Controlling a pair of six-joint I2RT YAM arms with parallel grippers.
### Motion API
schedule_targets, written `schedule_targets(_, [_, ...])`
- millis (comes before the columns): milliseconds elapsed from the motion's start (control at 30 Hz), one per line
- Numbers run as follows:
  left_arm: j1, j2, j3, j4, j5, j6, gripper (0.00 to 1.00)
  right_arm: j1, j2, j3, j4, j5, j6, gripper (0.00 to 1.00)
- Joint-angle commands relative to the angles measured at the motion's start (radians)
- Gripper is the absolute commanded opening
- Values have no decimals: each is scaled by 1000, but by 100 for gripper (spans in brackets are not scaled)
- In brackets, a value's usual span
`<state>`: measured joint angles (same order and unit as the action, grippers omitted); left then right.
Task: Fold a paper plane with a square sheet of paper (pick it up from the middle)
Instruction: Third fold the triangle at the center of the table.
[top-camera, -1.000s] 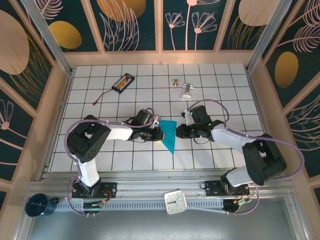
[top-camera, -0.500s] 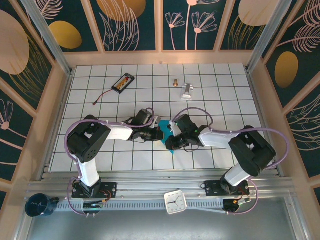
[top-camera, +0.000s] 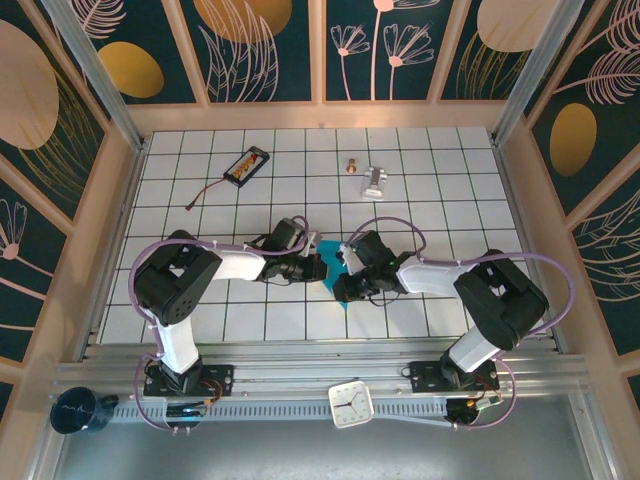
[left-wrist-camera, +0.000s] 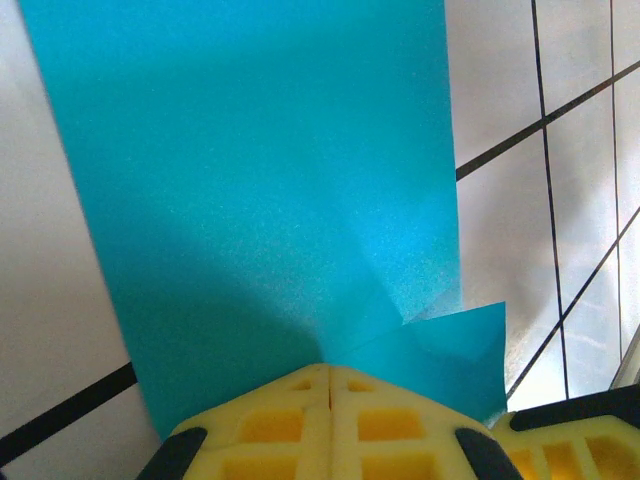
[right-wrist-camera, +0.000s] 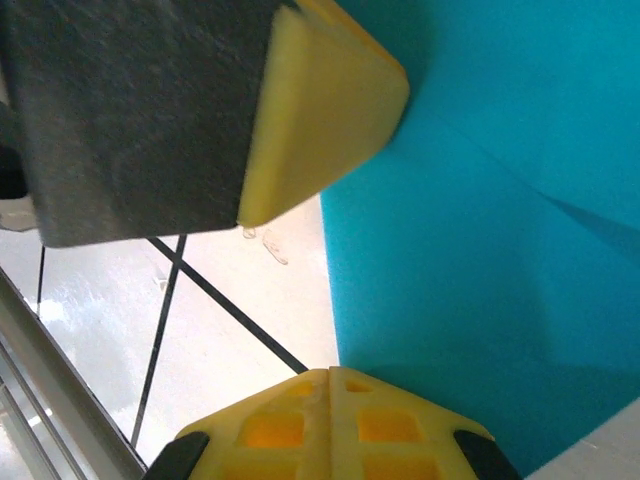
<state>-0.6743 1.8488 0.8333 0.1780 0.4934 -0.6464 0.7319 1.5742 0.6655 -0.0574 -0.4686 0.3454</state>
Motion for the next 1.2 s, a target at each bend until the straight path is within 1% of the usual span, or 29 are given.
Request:
schedule_targets(0, [5,75,-33,-149,-133,34,0,-6,17,-19,-17,14,-21,4])
schedule_targets(267, [4,78,-29,-152,-131,39,0,-11,13,-49,-45,28,-22,2])
schedule_targets(500, [5,75,-28,-156,-136,44,0,-6,-6,-99,-72,36,12,1])
schedule_targets(767, [4,81,-26,-162,-145,48,0,27,-43,-158,-105,36,83,0])
schedule_targets(1167, [5,87,-21,-169,-149,50,0,81,-120,-229,-161,79,179,0])
